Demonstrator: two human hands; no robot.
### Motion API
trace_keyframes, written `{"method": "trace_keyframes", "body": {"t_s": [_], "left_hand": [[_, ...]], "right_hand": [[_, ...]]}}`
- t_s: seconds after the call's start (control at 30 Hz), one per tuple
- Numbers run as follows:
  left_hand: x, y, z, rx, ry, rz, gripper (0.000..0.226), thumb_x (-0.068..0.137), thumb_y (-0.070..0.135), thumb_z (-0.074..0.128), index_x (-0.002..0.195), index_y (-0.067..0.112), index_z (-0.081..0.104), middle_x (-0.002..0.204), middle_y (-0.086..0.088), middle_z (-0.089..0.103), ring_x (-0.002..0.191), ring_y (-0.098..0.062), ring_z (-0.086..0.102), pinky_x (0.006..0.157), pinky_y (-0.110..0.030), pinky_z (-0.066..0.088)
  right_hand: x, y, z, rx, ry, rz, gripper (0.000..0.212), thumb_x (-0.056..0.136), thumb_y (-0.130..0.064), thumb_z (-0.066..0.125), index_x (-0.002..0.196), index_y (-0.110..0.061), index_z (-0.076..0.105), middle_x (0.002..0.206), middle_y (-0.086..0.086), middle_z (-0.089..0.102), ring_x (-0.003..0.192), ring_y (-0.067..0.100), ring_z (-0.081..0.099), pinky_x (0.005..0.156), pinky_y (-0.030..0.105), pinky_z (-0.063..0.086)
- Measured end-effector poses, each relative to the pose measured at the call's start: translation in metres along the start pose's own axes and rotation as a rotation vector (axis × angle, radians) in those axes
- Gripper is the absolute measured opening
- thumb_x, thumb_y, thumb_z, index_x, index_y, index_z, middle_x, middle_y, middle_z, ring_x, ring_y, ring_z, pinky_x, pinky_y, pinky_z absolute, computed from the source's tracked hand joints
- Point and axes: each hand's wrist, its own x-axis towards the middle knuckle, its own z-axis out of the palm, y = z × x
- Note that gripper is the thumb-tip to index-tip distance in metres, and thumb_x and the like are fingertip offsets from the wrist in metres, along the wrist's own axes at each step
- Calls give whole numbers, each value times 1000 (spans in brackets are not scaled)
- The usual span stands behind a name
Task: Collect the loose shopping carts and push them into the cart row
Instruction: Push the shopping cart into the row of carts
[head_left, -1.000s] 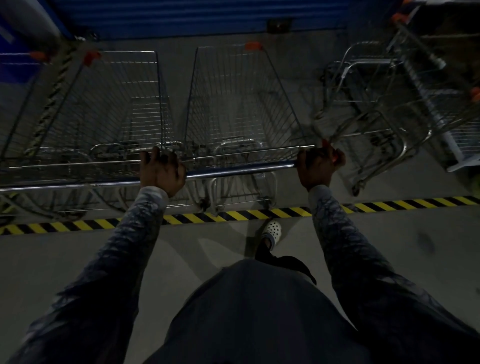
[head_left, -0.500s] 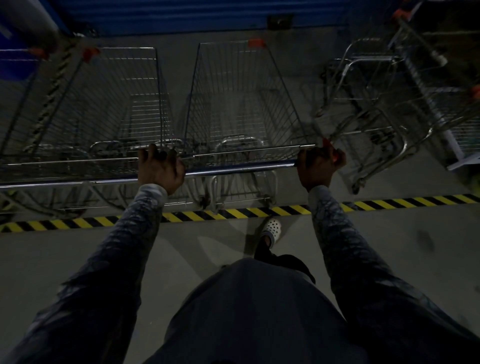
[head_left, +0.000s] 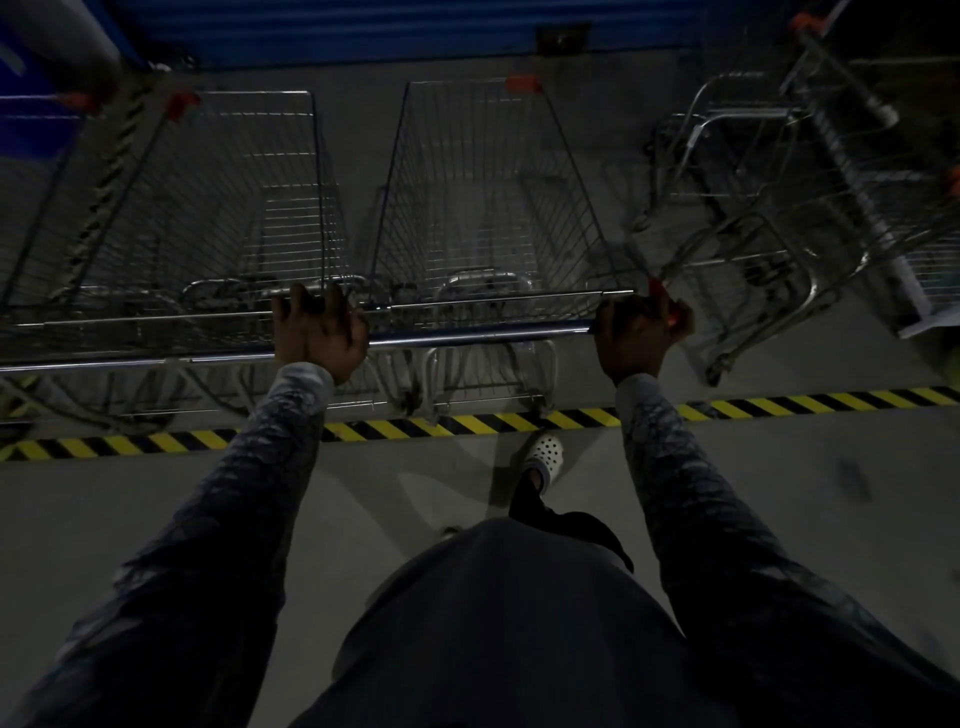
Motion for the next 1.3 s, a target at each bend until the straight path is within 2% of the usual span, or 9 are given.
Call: {"method": "trace_keyframes", "body": {"t_s": [0.2,0.47,0.73,0.97,1.07,1.3], "left_hand": [[0,2,-1,-19,3,-27,48,94,44,38,115,3,50,98,-26,62,108,-39,46,96,-52,30],[0,1,2,-18,12,-38,48,95,42,39,118,2,51,97,-25,63,108,-39,46,96,-52,33],[-3,5,1,-45,51,-49,43,95,40,39,112,3,52,95,-27,62,107,-39,48,94,-51,33],[-3,2,3,-70,20,-42,52,92,41,36,119,0,52,98,-27,61,108,-41,47,95,-53,35],[-5,2,3,-78,20,-21,59,90,42,34,126,-2,52,106,-29,61,111,-44,48,97,-53,34],[-4,1,4,-76,19,11,67,85,43,32,132,-2,48,112,-31,59,116,-46,46,101,-57,32]], "right_hand": [[0,-3,-3,32,66,-2,39,92,-34,53,64,-10,65,72,4,68,126,29,54,107,41,14],[0,-1,-2,7,75,-22,39,94,-33,54,66,-8,63,73,6,67,125,30,54,107,43,15],[-1,1,0,-9,72,-45,37,96,-33,54,70,-9,64,74,7,66,122,32,56,108,46,19],[1,3,2,-22,38,-35,46,98,-44,50,67,-14,67,77,4,68,125,31,56,107,42,20],[2,6,0,44,73,-42,39,94,-39,60,64,-13,66,74,5,67,123,32,58,105,39,20],[5,11,5,-29,44,-47,41,95,-42,58,67,-14,68,75,3,69,125,29,56,104,40,21]]}}
